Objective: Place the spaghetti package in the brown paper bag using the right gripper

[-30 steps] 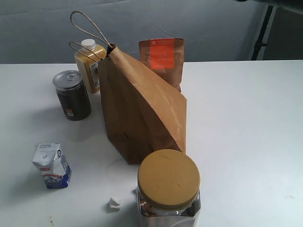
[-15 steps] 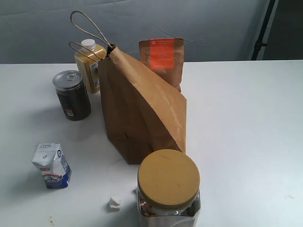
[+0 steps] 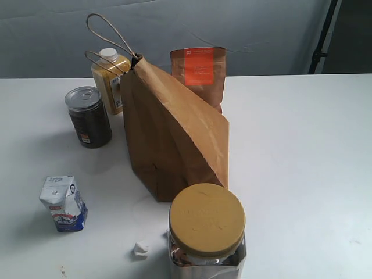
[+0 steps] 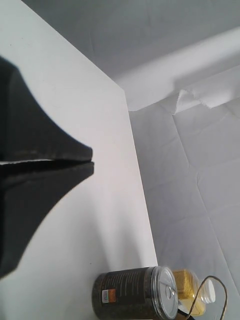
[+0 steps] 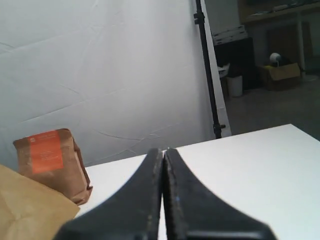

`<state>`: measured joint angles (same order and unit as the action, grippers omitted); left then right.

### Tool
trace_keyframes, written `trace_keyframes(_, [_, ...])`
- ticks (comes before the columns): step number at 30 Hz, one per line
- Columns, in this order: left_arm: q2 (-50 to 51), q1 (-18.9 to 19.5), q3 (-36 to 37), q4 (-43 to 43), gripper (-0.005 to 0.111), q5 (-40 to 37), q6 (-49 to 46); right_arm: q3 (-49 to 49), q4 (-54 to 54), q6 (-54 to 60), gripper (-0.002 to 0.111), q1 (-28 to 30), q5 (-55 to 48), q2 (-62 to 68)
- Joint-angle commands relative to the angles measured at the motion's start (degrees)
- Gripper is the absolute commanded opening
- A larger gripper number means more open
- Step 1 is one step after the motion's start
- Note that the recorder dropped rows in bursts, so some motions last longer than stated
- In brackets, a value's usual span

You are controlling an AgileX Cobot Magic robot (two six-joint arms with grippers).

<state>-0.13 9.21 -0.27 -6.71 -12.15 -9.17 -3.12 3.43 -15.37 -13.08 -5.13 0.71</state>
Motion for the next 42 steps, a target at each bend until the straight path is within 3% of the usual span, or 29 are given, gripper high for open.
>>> trace_keyframes(1, [0.1, -0.1, 0.3, 0.2, 0.000, 0.1, 0.2, 2.7, -1.1, 3.5, 0.000, 0.4, -3.2, -0.7])
trace_keyframes(11, [0.1, -0.1, 0.3, 0.2, 0.000, 0.1, 0.2, 3.1, -2.6, 13.8, 0.000, 0.4, -2.5, -0.7])
trace_keyframes(42, [0.1, -0.1, 0.3, 0.2, 0.000, 0.1, 0.2, 3.1, -3.1, 12.0, 0.000, 0.4, -2.7, -0.7])
